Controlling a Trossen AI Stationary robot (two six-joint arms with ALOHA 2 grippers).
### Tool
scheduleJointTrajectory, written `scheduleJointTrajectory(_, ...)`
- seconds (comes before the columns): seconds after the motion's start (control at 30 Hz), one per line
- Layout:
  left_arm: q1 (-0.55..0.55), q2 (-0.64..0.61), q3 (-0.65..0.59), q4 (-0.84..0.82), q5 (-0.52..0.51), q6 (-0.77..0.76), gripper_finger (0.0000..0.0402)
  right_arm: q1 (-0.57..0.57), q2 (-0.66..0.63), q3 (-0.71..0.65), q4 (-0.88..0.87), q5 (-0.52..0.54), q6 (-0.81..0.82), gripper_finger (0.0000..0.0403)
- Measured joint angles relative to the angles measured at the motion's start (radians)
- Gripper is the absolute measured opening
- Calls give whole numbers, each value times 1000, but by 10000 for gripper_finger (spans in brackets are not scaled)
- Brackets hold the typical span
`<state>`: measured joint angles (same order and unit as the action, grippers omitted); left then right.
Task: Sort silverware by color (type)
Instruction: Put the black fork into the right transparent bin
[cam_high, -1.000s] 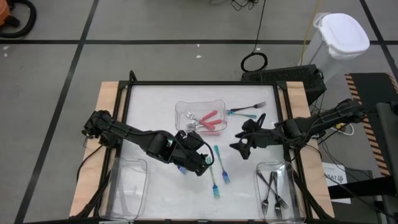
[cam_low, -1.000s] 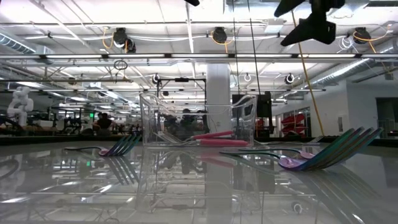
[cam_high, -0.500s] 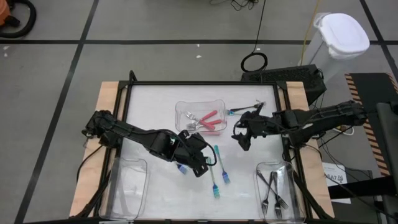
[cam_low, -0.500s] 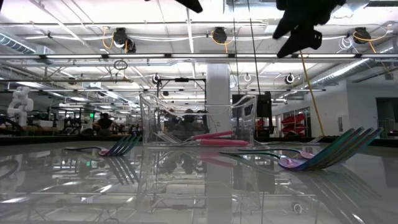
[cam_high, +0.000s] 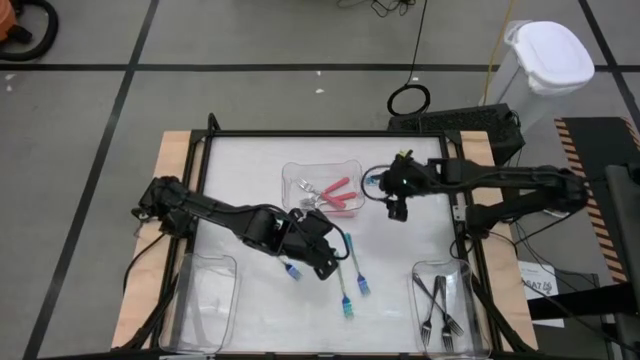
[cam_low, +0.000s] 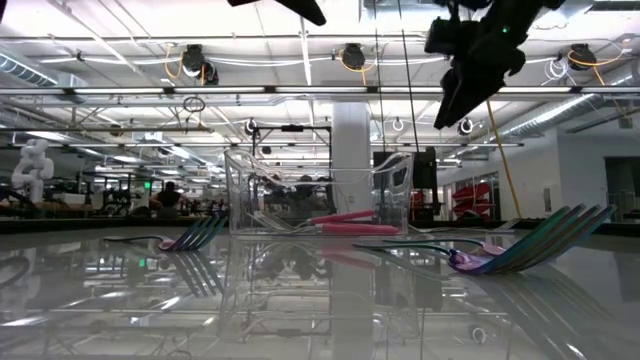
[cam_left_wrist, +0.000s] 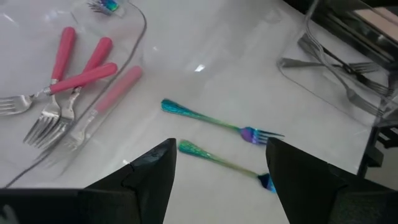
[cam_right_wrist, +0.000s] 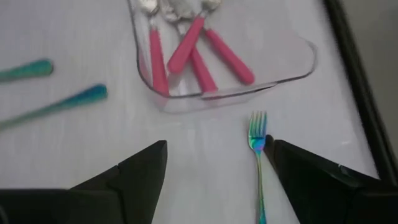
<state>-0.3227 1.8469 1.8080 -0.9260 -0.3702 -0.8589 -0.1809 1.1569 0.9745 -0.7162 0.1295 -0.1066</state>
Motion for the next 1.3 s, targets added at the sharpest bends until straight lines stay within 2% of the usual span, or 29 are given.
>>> scheduleJointTrajectory(0.13,27,0,0,0,-2,-27,248,-107,4,0,1,-113,-120,286)
scheduleJointTrajectory(0.33,72,0,0,0,-57,-125,248,-270,4,0,10,-202,-260,286)
scheduleJointTrajectory(0.6,132,0,0,0,-87,-130,248,-446,41,0,-14,-366,-428,286)
scheduleJointTrajectory(0.77,162,0,0,-3,-87,-129,248,-501,124,0,-33,-357,-493,286)
scheduleJointTrajectory(0.97,191,0,0,-3,-111,-96,248,-514,199,0,-15,-229,-485,286)
scheduleJointTrajectory(1.3,206,0,0,-3,-113,-77,248,-527,276,0,-1,-209,-451,286)
